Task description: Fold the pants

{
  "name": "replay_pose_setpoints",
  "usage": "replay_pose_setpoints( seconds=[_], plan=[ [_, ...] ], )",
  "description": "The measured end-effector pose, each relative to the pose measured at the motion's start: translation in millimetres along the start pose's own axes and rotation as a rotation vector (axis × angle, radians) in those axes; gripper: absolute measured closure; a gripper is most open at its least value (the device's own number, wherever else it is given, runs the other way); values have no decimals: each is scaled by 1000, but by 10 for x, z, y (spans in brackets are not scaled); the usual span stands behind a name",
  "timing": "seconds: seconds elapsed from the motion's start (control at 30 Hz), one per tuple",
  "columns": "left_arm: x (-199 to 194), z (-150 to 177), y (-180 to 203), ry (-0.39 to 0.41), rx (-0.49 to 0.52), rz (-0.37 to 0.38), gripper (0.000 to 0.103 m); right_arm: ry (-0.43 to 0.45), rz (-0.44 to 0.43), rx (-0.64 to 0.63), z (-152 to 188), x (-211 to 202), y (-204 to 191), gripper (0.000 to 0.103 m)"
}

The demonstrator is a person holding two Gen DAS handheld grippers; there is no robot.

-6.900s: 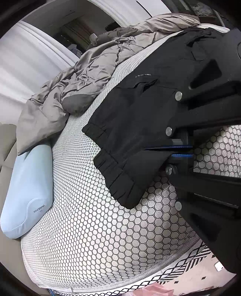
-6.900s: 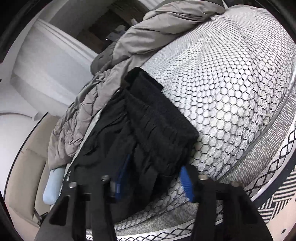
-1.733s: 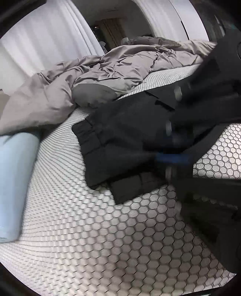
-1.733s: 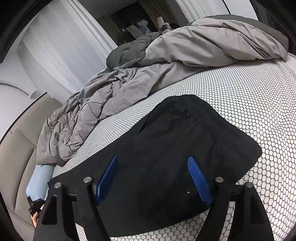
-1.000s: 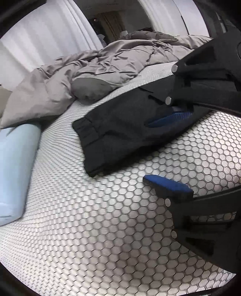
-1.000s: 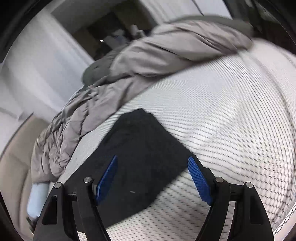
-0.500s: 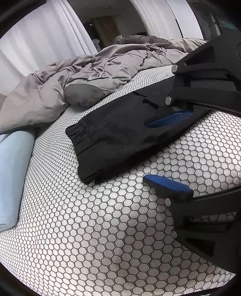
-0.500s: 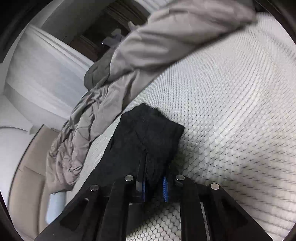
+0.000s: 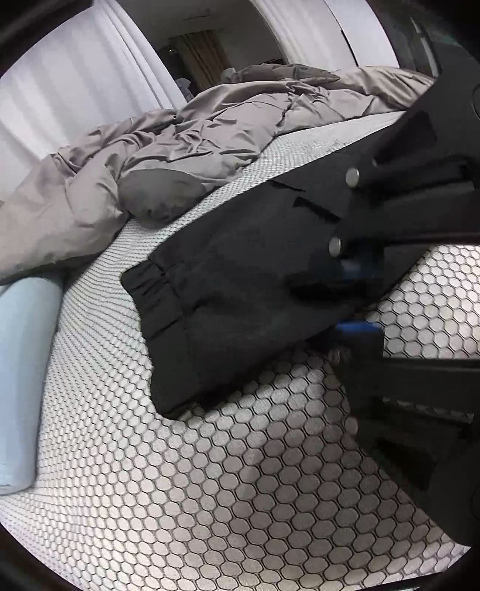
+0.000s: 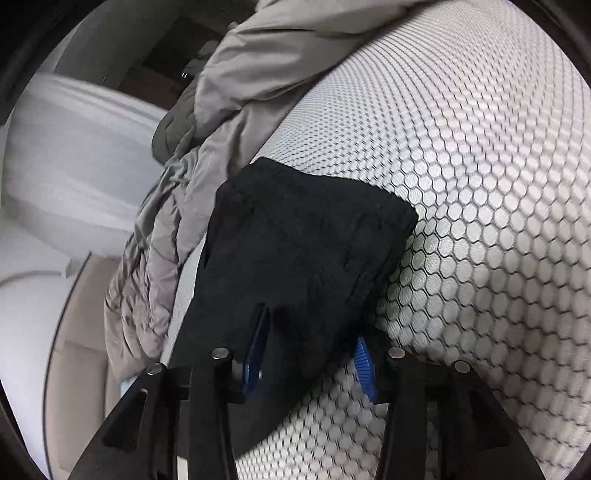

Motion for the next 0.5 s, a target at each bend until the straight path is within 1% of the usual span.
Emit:
replay_pose_setpoints(
  seconds=[0.03, 0.07, 0.1, 0.13, 0.17, 0.2, 0.27, 0.37, 0.4, 0.5],
  plan=[
    [-20, -19, 19, 14, -1, 1, 99, 8, 0, -6, 5, 17, -20, 73],
    [-43, -39, 44, 25, -2, 9, 101, 19, -9, -13, -1, 49, -69, 75],
    [-86, -74, 78, 38, 1, 21, 101, 34, -16, -31, -12, 58, -117, 86],
    [-119, -101, 99, 45, 4, 27, 102, 49, 0, -56, -30, 154, -174, 89],
    [-177, -130, 116, 53, 9, 35, 102, 63, 21, -93, -34, 129, -195, 92],
    [-224, -154, 118, 57, 14, 39, 102, 84, 35, -145, -42, 52, -273, 102],
    [-382, -201, 96, 68, 30, 47, 102, 98, 21, -196, -27, -84, -421, 102],
    [-672, -279, -46, 82, 42, 44, 102, 96, -17, -233, 86, -453, -539, 102],
    [-801, -290, -146, 89, 51, 29, 102, 91, -14, -248, 160, -584, -522, 102],
    [-1052, -284, -447, 93, 54, 4, 100, 68, -12, -224, 438, -890, -366, 102]
  ],
)
Point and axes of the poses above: each gripper's, at about its wrist camera, not at the fingertips, and x roughly the way its jaws point, y to its right, z to its underside, the point moved 10 cm from there along x, roughly the way its jaws point, and after that the axes turned 13 degrees about y, right-handed, at the moved point
